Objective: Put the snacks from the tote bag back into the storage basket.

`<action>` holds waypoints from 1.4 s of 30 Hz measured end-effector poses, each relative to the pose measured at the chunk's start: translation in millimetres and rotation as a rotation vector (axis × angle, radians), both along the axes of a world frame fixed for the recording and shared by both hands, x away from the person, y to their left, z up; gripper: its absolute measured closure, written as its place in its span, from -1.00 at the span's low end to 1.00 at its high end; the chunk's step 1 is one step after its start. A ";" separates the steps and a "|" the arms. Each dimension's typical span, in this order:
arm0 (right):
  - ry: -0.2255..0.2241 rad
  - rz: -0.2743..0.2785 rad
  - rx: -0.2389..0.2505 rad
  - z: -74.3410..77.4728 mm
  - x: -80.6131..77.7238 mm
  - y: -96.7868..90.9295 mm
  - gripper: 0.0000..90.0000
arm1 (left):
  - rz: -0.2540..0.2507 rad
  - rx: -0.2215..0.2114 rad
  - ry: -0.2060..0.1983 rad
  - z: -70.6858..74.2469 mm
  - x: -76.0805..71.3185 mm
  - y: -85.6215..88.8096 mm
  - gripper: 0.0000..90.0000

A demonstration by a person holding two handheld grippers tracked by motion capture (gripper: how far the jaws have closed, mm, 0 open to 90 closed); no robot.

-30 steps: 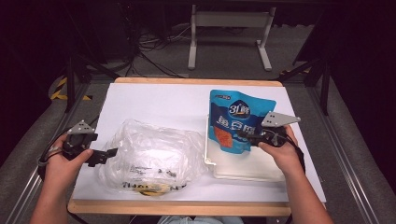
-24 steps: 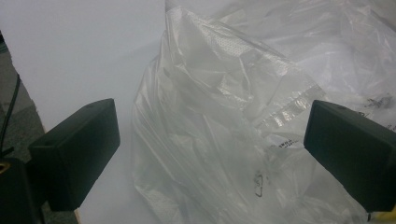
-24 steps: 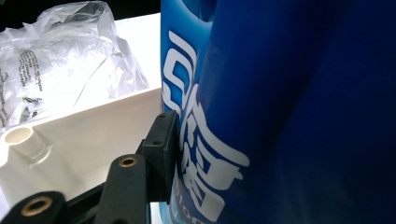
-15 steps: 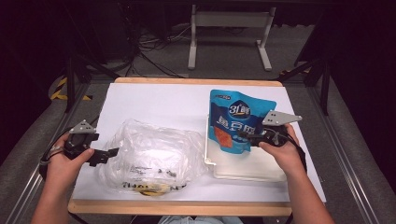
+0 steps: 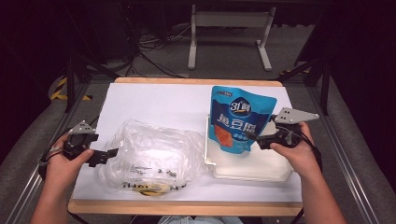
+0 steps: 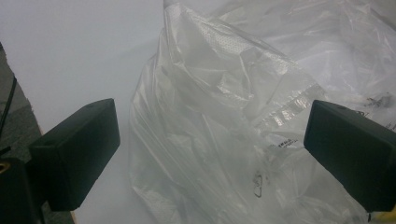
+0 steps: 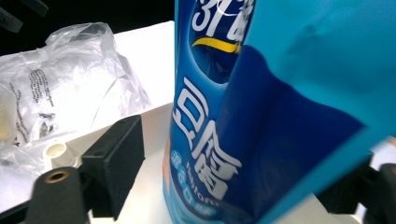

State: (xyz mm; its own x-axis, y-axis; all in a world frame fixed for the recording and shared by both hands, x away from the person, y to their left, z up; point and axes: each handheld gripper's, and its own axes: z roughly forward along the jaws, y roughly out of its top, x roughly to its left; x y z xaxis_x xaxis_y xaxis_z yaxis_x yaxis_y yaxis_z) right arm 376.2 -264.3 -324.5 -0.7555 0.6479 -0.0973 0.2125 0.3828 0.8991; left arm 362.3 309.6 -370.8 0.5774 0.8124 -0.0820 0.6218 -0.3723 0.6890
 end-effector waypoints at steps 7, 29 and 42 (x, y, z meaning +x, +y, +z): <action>-0.007 -0.068 0.004 8.3 -7.5 -24.5 -0.62 | 0.006 0.000 0.000 -0.5 -0.2 0.5 -0.90; 0.019 -0.246 -0.042 2.9 -23.4 -103.7 -0.63 | 0.014 0.002 -0.031 1.1 -1.8 12.0 -0.89; 0.064 -0.342 -0.076 -11.8 -25.1 -133.1 -0.66 | 0.003 0.026 -0.034 -7.2 -2.8 23.0 -0.89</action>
State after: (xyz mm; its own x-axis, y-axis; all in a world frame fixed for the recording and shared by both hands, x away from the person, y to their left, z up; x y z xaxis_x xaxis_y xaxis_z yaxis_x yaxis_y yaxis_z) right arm 351.1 -397.4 -336.3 -0.5018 0.8574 -0.1141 0.3950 0.3445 0.8516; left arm 359.5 332.6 -378.1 0.5773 0.8155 -0.0412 0.5993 -0.3889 0.6997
